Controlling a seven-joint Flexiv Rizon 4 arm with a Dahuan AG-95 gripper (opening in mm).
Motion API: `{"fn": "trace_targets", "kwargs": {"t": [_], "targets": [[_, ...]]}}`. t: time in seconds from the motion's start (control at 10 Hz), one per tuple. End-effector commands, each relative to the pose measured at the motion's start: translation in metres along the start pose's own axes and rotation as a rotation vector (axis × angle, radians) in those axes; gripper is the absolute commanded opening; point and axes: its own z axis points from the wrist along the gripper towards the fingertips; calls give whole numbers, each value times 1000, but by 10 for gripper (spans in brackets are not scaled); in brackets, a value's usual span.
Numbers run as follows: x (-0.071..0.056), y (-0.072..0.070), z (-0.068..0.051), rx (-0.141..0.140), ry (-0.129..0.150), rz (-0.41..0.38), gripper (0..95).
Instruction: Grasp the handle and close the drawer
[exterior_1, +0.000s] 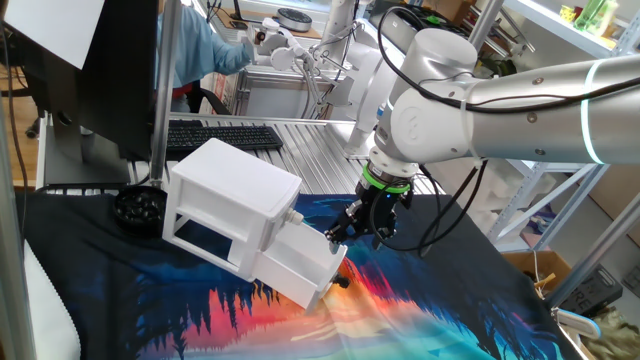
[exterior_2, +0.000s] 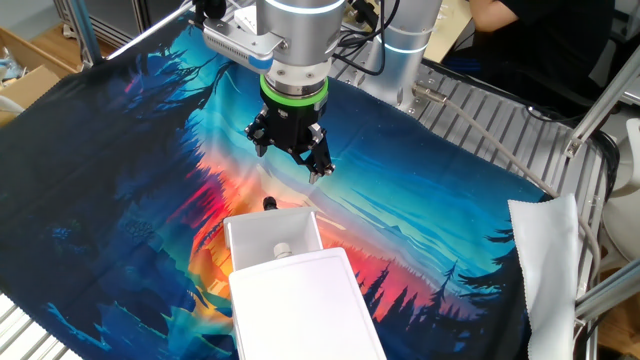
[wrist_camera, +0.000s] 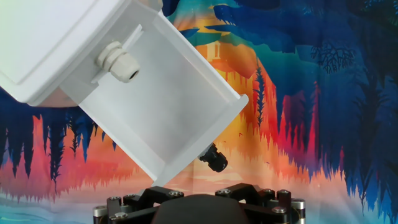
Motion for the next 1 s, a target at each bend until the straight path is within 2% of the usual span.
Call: {"fn": "trace_targets", "kwargs": {"t": [0.1, 1.0], "targets": [[0, 0, 0, 20, -9, 65, 0], [0, 0, 0, 20, -7, 63, 0]]}}
